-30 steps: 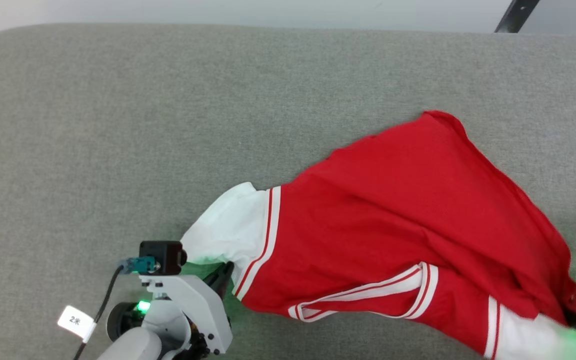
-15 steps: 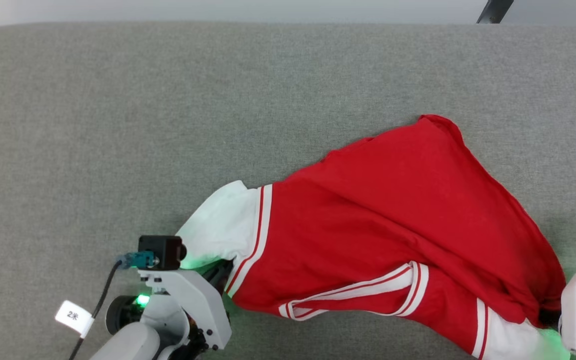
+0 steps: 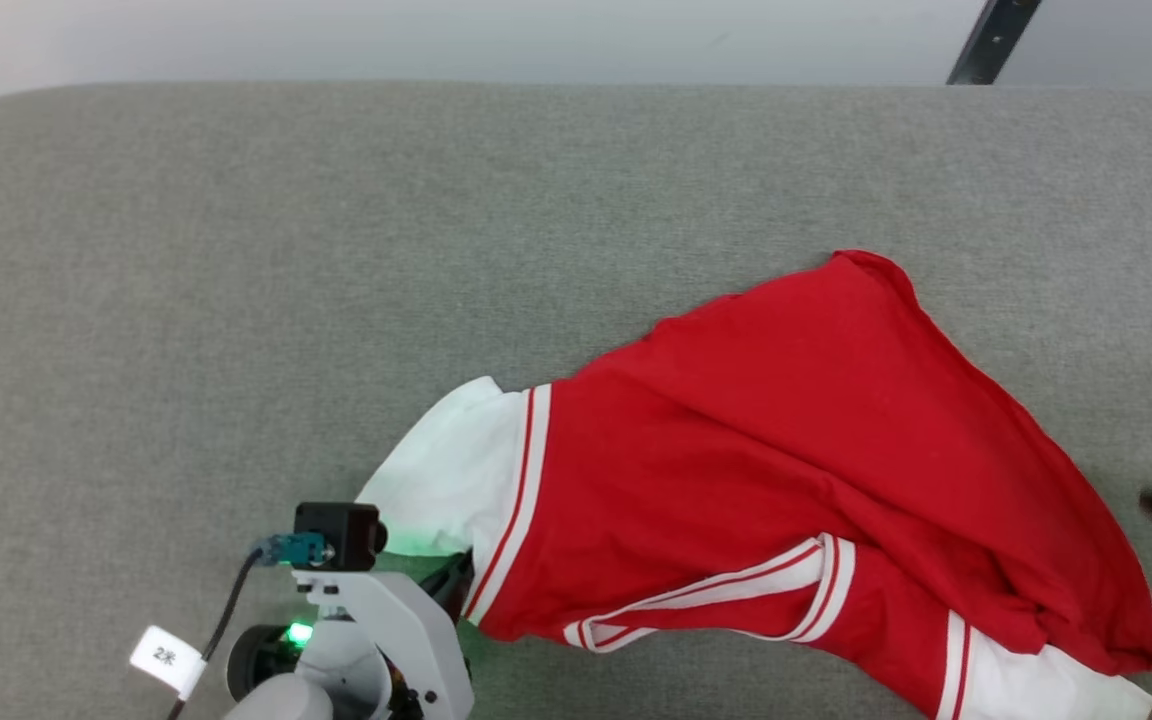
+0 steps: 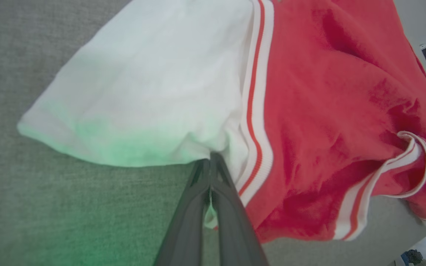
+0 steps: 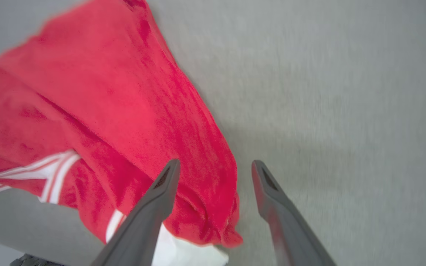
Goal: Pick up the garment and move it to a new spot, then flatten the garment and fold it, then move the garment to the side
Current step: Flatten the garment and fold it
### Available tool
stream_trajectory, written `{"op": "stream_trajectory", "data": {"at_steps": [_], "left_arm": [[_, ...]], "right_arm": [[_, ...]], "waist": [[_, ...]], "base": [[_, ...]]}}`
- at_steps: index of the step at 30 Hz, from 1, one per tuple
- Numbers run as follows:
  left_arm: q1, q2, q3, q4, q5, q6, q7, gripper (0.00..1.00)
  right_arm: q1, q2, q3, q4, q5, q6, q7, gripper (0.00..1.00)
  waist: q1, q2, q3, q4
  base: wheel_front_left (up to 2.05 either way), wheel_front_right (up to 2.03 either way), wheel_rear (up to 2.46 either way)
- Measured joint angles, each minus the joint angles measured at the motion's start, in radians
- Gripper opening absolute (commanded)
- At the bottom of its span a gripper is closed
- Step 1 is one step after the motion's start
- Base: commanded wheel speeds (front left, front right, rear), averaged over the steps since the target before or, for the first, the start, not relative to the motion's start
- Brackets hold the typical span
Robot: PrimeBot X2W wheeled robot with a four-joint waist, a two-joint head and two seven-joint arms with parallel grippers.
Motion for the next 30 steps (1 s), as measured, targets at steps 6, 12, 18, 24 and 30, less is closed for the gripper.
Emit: {"op": "stream_trajectory", "data": {"at_steps": [6, 12, 18, 24, 30], "left_arm": [[-0.004, -0.013, -0.009, 0.0, 0.003, -0.001, -0.002, 0.0], [-0.028, -0.028, -0.017, 0.005, 0.01, -0.009, -0.009, 0.0], [-0.069, -0.056, -0.035, 0.018, 0.021, -0.028, -0.009, 0.0], [-0.112, -0.096, -0.05, 0.049, 0.026, -0.055, -0.015, 0.0], [-0.139, -0.128, -0.058, 0.075, 0.026, -0.078, -0.028, 0.0]], "right_arm": [[-0.073, -0.023, 0.06, -0.087, -0.038, 0.0, -0.362, 1.0], [-0.21, -0.079, 0.224, 0.079, -0.096, 0.0, -0.636, 1.0], [-0.436, -0.12, 0.38, 0.326, -0.062, 0.0, -0.639, 1.0], [-0.623, -0.147, 0.512, 0.537, 0.026, 0.0, -0.498, 1.0], [-0.762, -0.169, 0.607, 0.697, 0.09, 0.0, -0.287, 1.0]], "waist": [[0.0, 0.0, 0.004, 0.025], [0.0, 0.0, 0.026, 0.052], [0.0, 0.0, 0.057, 0.088], [0.0, 0.0, 0.091, 0.137], [0.0, 0.0, 0.127, 0.183]], "base": [[0.0, 0.0, 0.0], [0.0, 0.0, 0.0], [0.0, 0.0, 0.0], [0.0, 0.0, 0.0], [0.0, 0.0, 0.0]]}}
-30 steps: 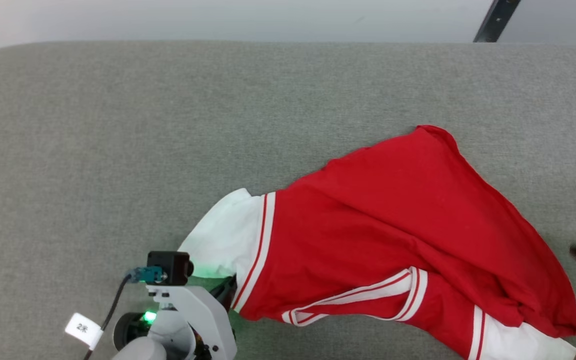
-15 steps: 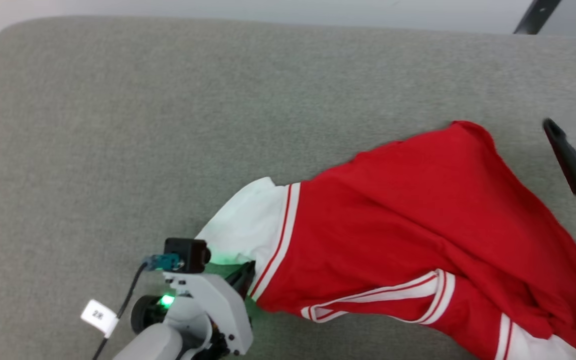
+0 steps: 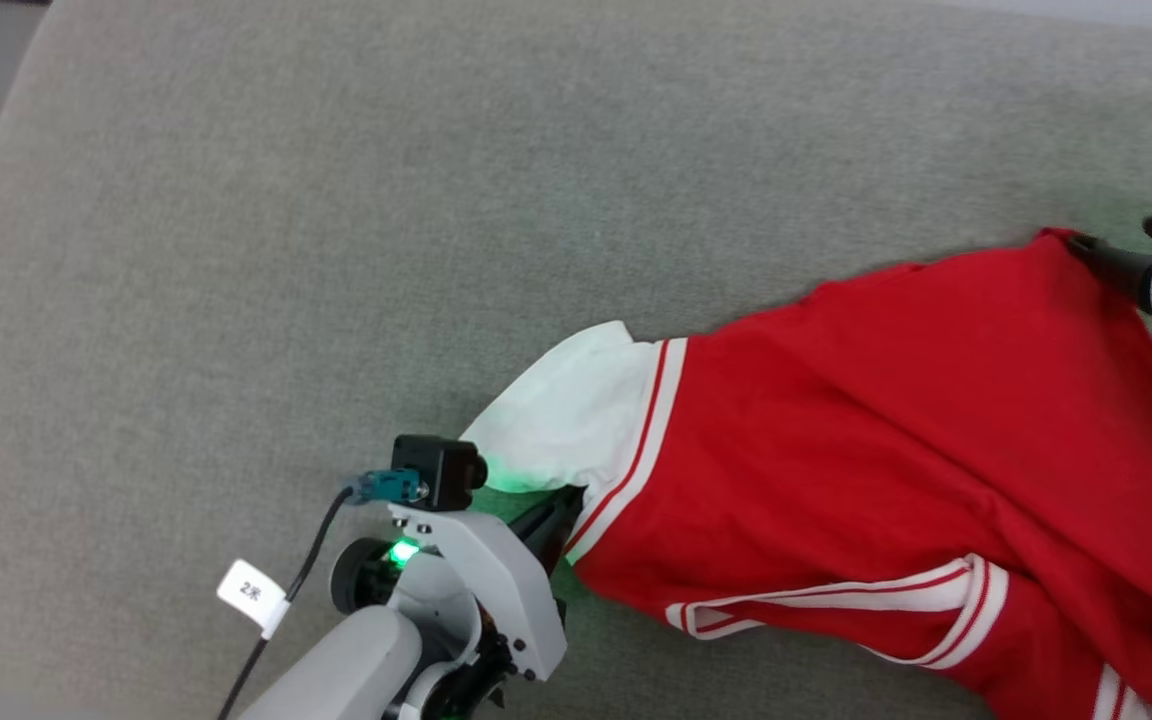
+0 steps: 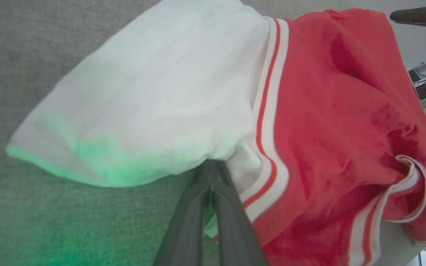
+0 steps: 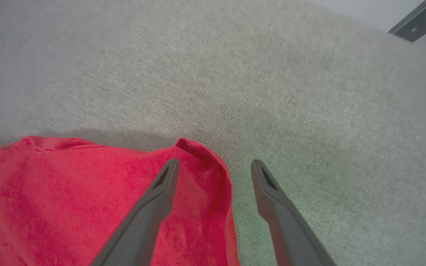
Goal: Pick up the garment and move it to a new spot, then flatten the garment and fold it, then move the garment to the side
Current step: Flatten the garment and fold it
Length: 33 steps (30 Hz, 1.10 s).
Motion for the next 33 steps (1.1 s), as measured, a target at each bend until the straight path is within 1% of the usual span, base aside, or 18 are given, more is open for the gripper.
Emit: {"op": "stream_trajectory", "data": {"at_steps": [3, 6, 10, 13, 14, 15, 16, 19, 25, 27, 31, 33], "left_arm": [[-0.01, -0.013, -0.002, 0.008, 0.0, -0.011, -0.007, 0.0], [-0.022, -0.025, -0.004, 0.017, -0.002, -0.022, -0.013, 0.0], [-0.037, -0.037, -0.008, 0.029, -0.005, -0.033, -0.017, 0.0], [-0.044, -0.046, -0.01, 0.038, -0.006, -0.042, -0.022, 0.0], [-0.048, -0.049, -0.012, 0.042, -0.006, -0.043, -0.022, 0.0], [-0.053, -0.053, -0.014, 0.047, -0.006, -0.044, -0.022, 0.0], [-0.057, -0.055, -0.015, 0.052, -0.006, -0.047, -0.022, 0.0], [-0.064, -0.065, -0.015, 0.065, -0.008, -0.052, -0.025, 0.0], [-0.085, -0.066, -0.001, 0.103, -0.024, -0.065, -0.024, 0.0], [-0.119, -0.043, 0.01, 0.12, -0.024, -0.068, -0.007, 0.0], [-0.216, 0.046, 0.051, 0.16, -0.016, -0.062, 0.048, 0.0], [-0.273, 0.078, 0.059, 0.173, -0.011, -0.065, 0.086, 0.0]], "right_arm": [[-0.058, 0.007, 0.017, 0.08, 0.011, 0.0, 0.101, 1.0], [-0.096, 0.041, 0.011, 0.16, 0.012, 0.0, 0.202, 1.0], [-0.171, 0.072, -0.025, 0.256, -0.014, 0.0, 0.326, 1.0], [-0.217, 0.099, -0.06, 0.323, -0.051, 0.0, 0.377, 1.0], [-0.228, 0.106, -0.067, 0.342, -0.067, 0.0, 0.391, 0.87], [-0.238, 0.113, -0.073, 0.358, -0.083, 0.0, 0.4, 0.46], [-0.244, 0.119, -0.082, 0.371, -0.095, 0.0, 0.402, 0.01], [-0.25, 0.128, -0.093, 0.385, -0.149, 0.0, 0.356, 0.0], [-0.242, 0.169, -0.123, 0.39, -0.157, 0.0, 0.215, 0.0], [-0.239, 0.186, -0.131, 0.386, -0.142, 0.0, 0.18, 0.0], [-0.24, 0.199, -0.116, 0.349, -0.108, 0.0, 0.113, 0.0], [-0.241, 0.205, -0.105, 0.328, -0.096, 0.0, 0.074, 0.0]], "waist": [[0.0, 0.0, 0.018, 0.018], [0.0, 0.0, 0.034, 0.035], [0.0, -0.0001, 0.054, 0.052], [0.0, 0.0, 0.065, 0.063], [0.0, 0.0, 0.067, 0.066], [0.0001, 0.0, 0.069, 0.07], [0.0, 0.0, 0.07, 0.073], [0.0, 0.0, 0.072, 0.08], [0.0, 0.0, 0.054, 0.072], [0.0, 0.0, 0.04, 0.065], [0.0, 0.0, 0.001, 0.049], [0.0, 0.0, -0.022, 0.038]], "base": [[0.0, 0.0, 0.0], [0.0, 0.0, 0.0], [0.0, 0.0, 0.0], [0.0, 0.0, 0.0], [0.0, 0.0, 0.0], [0.0, 0.0, 0.0], [0.0, 0.0, 0.0], [0.0, 0.0, 0.0], [0.0, 0.0, 0.0], [0.0, 0.0, 0.0], [0.0, 0.0, 0.0], [0.0, 0.0, 0.0]]}}
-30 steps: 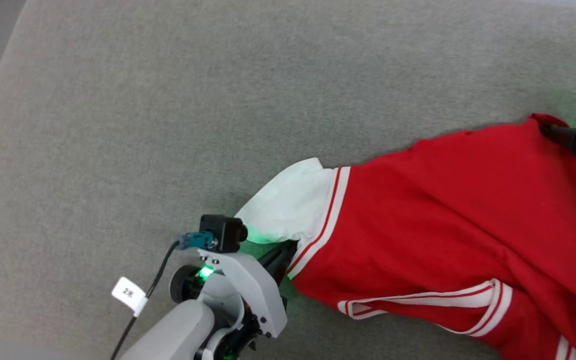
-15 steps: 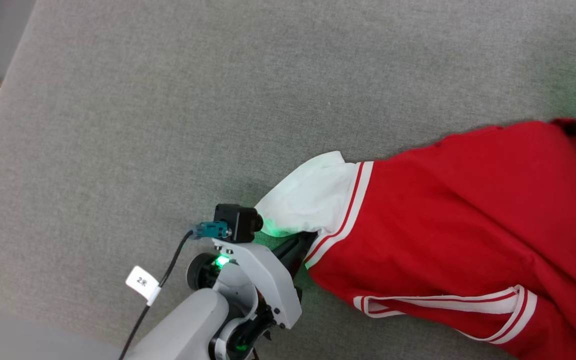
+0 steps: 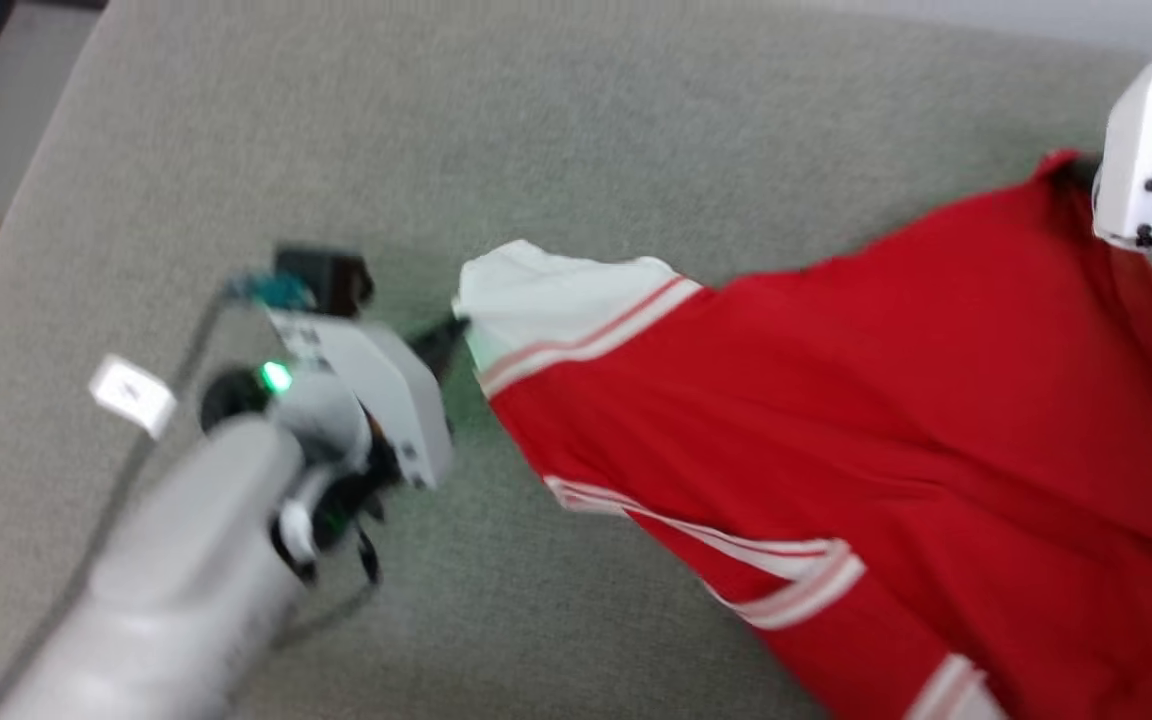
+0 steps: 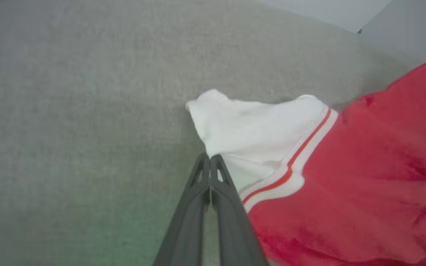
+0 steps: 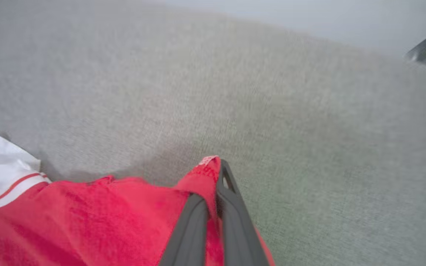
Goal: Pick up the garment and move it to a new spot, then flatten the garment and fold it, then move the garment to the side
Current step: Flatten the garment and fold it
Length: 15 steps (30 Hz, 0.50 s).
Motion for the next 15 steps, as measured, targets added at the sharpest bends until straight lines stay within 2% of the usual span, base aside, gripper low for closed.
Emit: {"op": "stream_trajectory", "data": {"at_steps": [6, 15], "left_arm": [[-0.194, 0.067, 0.02, 0.075, 0.013, -0.039, 0.105, 0.0], [-0.521, 0.077, 0.014, 0.237, 0.078, -0.079, 0.19, 0.0]], "right_arm": [[-0.041, 0.012, 0.007, -0.021, -0.004, 0.0, -0.185, 0.0], [-0.152, 0.067, -0.007, 0.046, -0.101, 0.0, -0.489, 0.0]], "waist": [[0.0, 0.0, -0.07, -0.043], [0.0, 0.0, -0.145, -0.134]], "base": [[0.0, 0.0, 0.0], [0.0, 0.0, 0.0]]}}
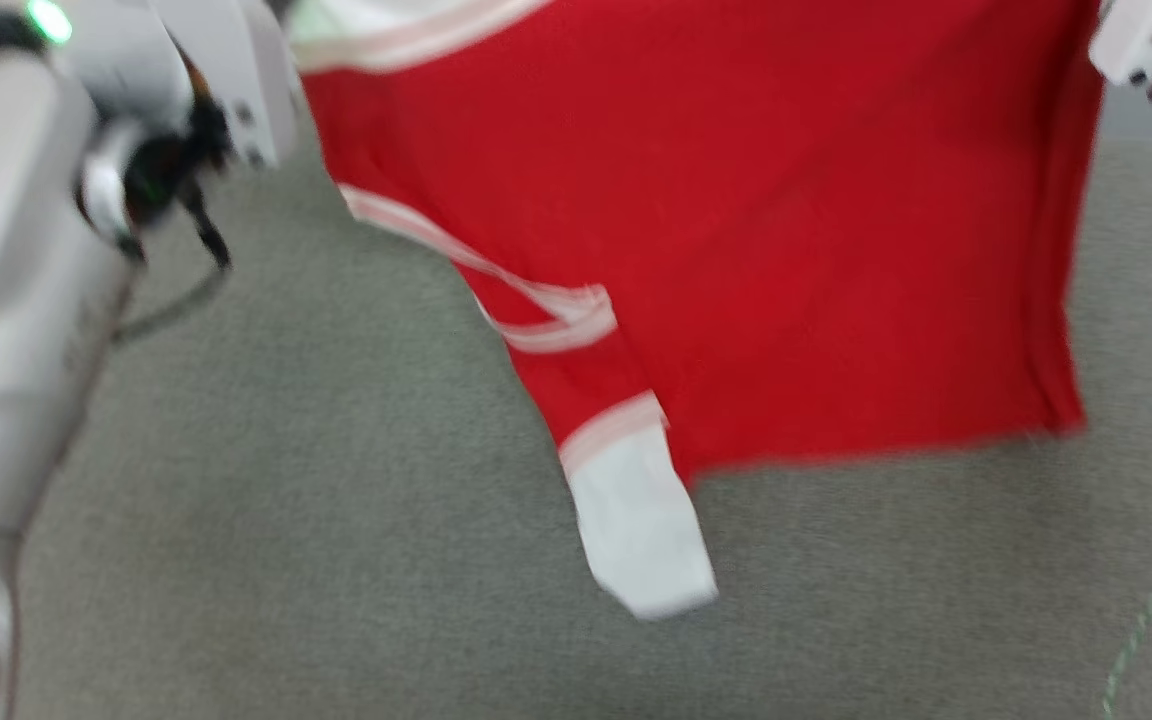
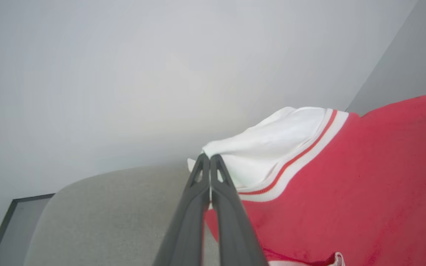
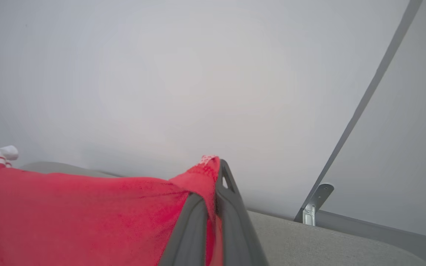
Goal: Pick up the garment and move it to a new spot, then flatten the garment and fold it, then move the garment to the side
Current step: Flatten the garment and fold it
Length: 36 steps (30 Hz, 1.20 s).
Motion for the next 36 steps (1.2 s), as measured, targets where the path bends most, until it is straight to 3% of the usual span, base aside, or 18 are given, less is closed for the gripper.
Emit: {"op": "stream_trajectory", "data": {"at_steps": [6, 16, 26, 36], "left_arm": [[-0.201, -0.012, -0.014, 0.106, 0.065, -0.011, -0.002, 0.0], [-0.445, 0.0, -0.017, 0.266, 0.148, -0.009, -0.092, 0.0], [-0.623, -0.018, -0.022, 0.4, 0.202, -0.005, -0.227, 0.0], [-0.826, -0.041, -0.047, 0.472, 0.265, -0.016, -0.375, 0.0]], "right_arm": [[-0.107, 0.055, -0.022, 0.048, -0.031, 0.0, -0.132, 0.0], [-0.217, 0.082, -0.047, 0.12, -0.035, 0.0, -0.156, 0.0], [-0.323, 0.123, -0.114, 0.199, -0.083, 0.0, -0.272, 0.0], [-0.477, 0.152, -0.165, 0.298, -0.225, 0.0, -0.547, 0.0]], "waist": [[0.0, 0.0, -0.034, -0.062], [0.0, 0.0, -0.021, -0.127], [0.0, 0.0, 0.118, -0.14], [0.0, 0.0, 0.299, -0.16]], "base": [[0.0, 0.0, 0.0], [0.0, 0.0, 0.0], [0.0, 0.0, 0.0], [0.0, 0.0, 0.0]]}}
